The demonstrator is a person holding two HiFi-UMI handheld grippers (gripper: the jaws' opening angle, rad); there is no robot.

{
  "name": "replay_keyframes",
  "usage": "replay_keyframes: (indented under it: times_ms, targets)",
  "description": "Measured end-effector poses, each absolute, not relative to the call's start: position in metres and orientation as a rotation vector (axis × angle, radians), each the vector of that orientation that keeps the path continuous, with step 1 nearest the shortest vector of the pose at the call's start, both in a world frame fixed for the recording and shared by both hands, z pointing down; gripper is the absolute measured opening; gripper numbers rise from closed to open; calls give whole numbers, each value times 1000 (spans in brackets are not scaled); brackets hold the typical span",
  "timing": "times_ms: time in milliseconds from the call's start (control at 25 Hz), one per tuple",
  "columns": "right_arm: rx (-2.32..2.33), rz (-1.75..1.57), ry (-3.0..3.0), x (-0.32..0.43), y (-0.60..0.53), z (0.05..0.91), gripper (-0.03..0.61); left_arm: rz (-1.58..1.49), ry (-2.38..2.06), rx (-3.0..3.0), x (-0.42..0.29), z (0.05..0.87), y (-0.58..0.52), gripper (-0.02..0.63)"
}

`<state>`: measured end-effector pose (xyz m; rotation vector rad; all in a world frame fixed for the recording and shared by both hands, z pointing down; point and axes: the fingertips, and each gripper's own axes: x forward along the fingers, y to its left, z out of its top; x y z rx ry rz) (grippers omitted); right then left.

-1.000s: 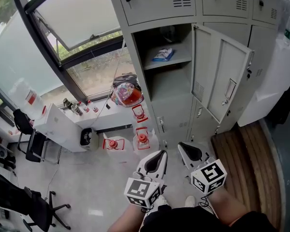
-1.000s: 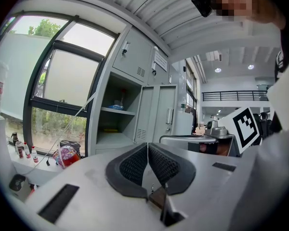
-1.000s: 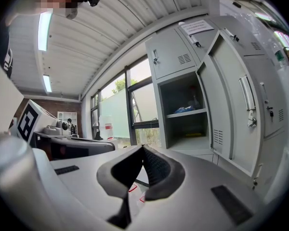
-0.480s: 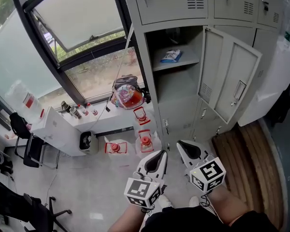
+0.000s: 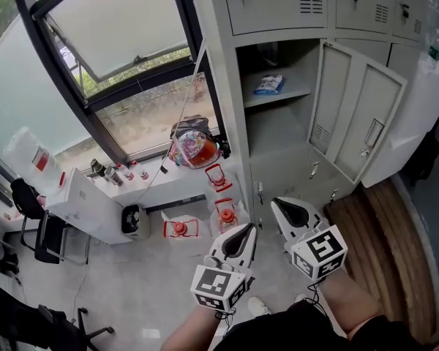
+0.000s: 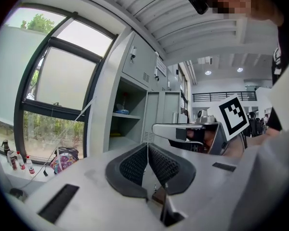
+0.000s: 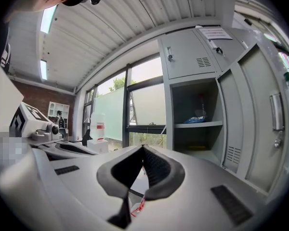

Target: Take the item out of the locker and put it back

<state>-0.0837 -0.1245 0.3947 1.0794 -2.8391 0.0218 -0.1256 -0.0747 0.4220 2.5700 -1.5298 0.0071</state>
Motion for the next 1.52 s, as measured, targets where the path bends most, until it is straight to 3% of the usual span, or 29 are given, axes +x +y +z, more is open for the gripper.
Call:
replay_keyframes:
  times_ms: [1200, 1280, 1520]
  targets:
    - [1202, -251, -2789, -54, -271, 320, 54, -15, -1452, 2695, -72, 387, -163, 20]
    - [1193, -245, -2792, -54, -284, 319, 121, -7, -1451, 2700, -69, 389, -172, 20]
    - [1189, -267, -2774, -53, -325, 314, 138, -2, -1451, 2688, -63, 393, -195, 20]
